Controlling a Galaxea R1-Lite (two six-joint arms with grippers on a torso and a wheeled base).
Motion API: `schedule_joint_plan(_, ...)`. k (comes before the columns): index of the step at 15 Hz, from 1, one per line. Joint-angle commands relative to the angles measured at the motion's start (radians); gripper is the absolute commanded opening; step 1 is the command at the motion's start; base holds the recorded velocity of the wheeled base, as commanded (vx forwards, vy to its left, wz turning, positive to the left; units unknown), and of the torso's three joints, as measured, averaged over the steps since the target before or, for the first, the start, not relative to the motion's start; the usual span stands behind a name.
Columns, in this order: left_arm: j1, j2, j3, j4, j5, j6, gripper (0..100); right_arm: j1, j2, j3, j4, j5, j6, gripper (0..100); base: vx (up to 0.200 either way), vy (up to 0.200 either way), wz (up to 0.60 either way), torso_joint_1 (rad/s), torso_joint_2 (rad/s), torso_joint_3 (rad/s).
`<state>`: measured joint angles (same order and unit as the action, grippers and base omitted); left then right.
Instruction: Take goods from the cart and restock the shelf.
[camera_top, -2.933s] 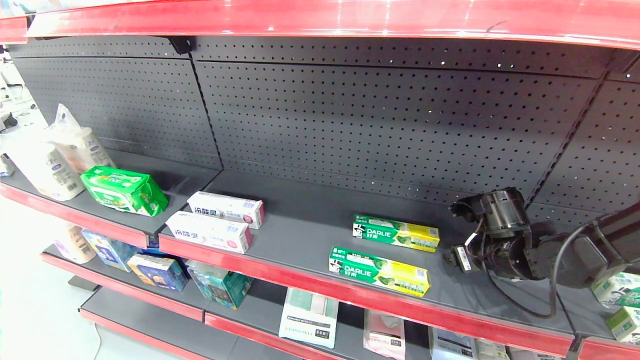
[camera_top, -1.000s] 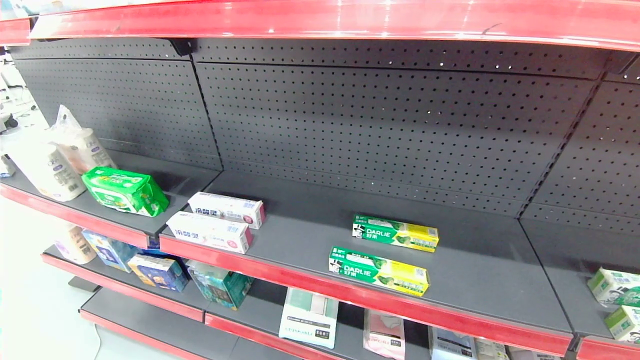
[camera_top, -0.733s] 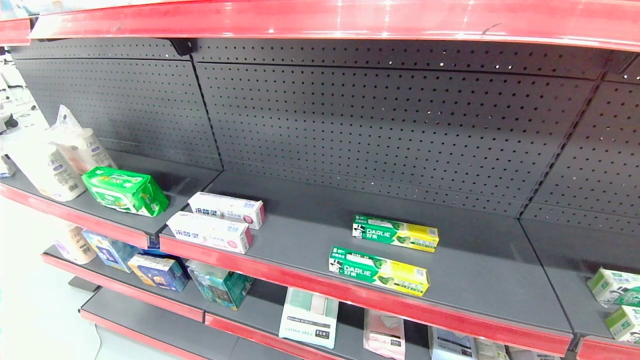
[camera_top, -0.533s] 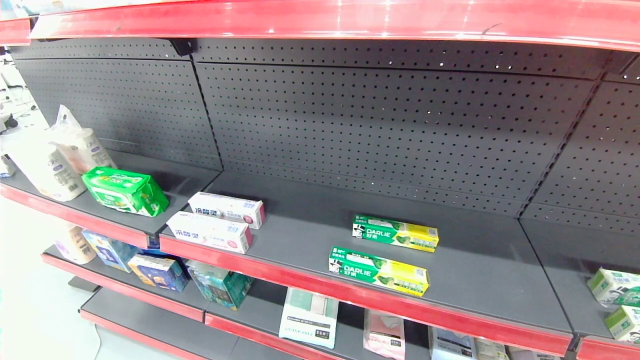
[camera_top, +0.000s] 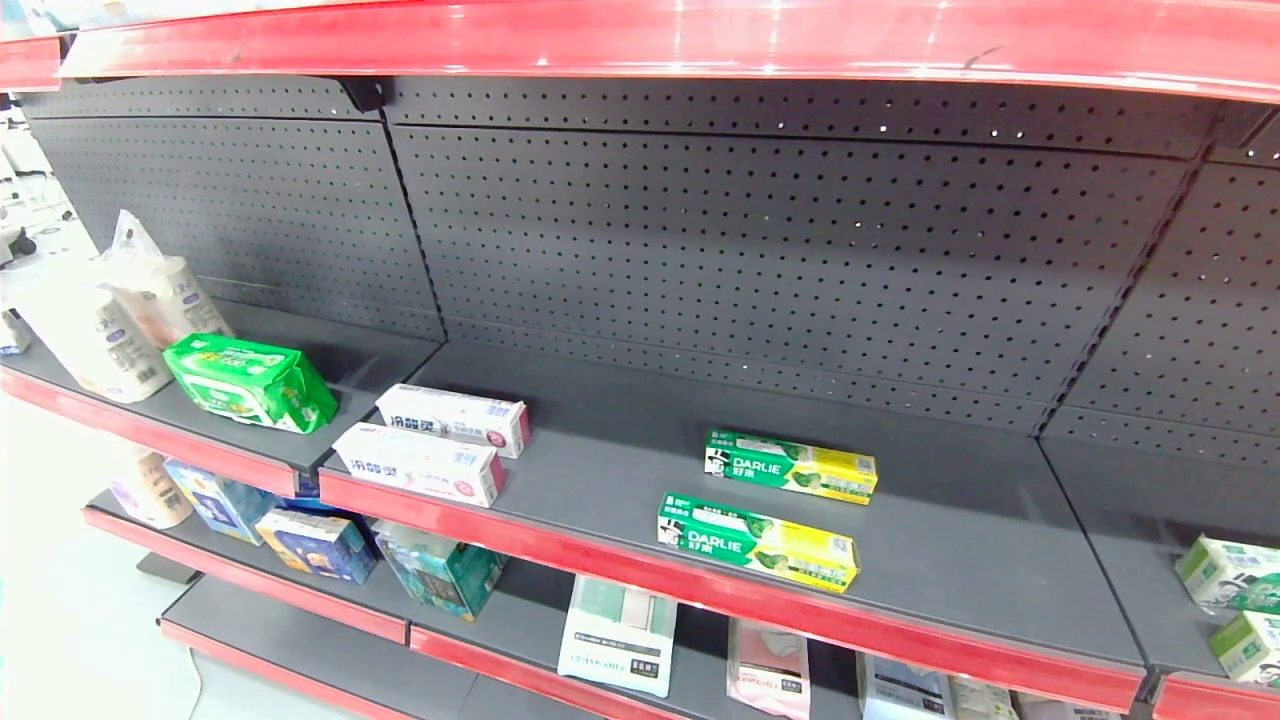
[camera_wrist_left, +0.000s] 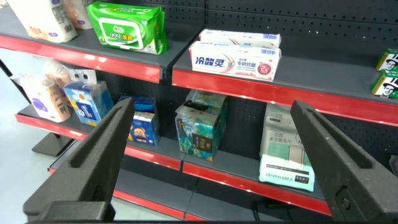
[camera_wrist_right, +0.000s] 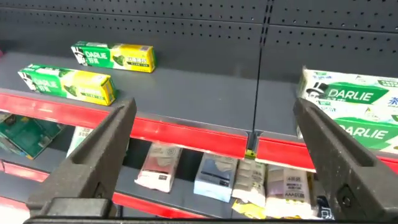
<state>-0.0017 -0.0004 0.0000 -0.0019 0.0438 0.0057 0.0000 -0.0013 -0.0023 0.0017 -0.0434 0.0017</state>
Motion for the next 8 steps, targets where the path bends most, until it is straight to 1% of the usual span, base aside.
schedule_joint_plan(1,0.0,0.0,0.0,-0.001,0.001,0.0,100,0.0,0.001,-0.001,0.0,0.0,0.0,100,0.0,0.0,0.0,0.0,0.0,0.0)
schedule_joint_plan(8,0.0,0.0,0.0,-0.001,0.001,-0.001,100,0.0,0.001,-0.001,0.0,0.0,-0.002,100,0.0,0.0,-0.6,0.005,0.0,0.0)
